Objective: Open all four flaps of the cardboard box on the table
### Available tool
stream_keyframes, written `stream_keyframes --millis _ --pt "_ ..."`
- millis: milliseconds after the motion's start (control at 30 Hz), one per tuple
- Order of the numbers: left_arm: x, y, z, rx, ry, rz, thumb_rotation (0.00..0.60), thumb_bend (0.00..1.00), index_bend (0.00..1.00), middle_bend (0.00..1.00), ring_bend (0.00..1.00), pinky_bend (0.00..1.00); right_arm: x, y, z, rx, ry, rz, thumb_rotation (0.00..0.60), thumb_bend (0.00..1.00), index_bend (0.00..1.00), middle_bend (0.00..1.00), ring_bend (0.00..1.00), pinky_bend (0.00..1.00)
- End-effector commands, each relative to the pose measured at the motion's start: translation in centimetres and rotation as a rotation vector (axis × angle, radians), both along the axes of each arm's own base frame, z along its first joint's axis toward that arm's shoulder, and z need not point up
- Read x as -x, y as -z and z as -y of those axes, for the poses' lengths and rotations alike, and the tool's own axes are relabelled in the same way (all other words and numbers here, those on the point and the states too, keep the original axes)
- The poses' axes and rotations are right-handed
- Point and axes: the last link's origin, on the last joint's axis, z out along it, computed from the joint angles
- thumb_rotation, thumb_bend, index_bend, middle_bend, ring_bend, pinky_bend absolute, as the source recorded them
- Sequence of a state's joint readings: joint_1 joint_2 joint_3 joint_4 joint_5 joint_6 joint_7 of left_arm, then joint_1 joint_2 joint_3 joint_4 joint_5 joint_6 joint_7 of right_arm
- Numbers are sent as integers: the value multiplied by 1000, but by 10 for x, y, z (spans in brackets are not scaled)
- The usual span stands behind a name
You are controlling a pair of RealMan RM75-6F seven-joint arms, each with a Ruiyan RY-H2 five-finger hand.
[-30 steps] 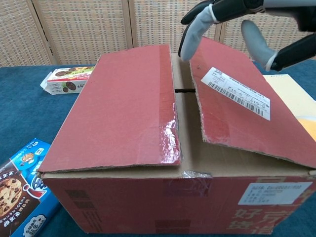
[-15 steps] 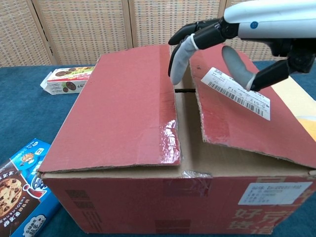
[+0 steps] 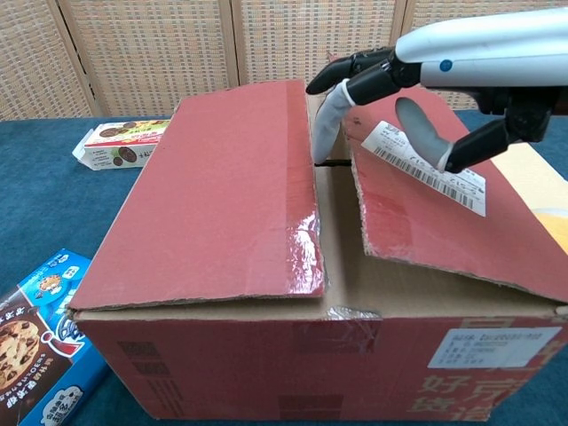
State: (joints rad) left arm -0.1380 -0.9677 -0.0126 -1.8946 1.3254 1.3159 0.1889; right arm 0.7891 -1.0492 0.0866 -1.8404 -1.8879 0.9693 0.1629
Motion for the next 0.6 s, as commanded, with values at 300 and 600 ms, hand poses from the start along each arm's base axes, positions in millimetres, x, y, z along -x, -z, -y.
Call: stream_keyframes --millis 300,600 --pt "-3 0 -1 -2 11 -1 469 248 171 0 0 0 5 -6 0 22 8 1 600 1000 344 384 4 0" --pt "-8 -1 -4 -5 33 -3 470 248 170 0 0 0 11 -19 0 60 11 3 600 1000 350 409 16 0"
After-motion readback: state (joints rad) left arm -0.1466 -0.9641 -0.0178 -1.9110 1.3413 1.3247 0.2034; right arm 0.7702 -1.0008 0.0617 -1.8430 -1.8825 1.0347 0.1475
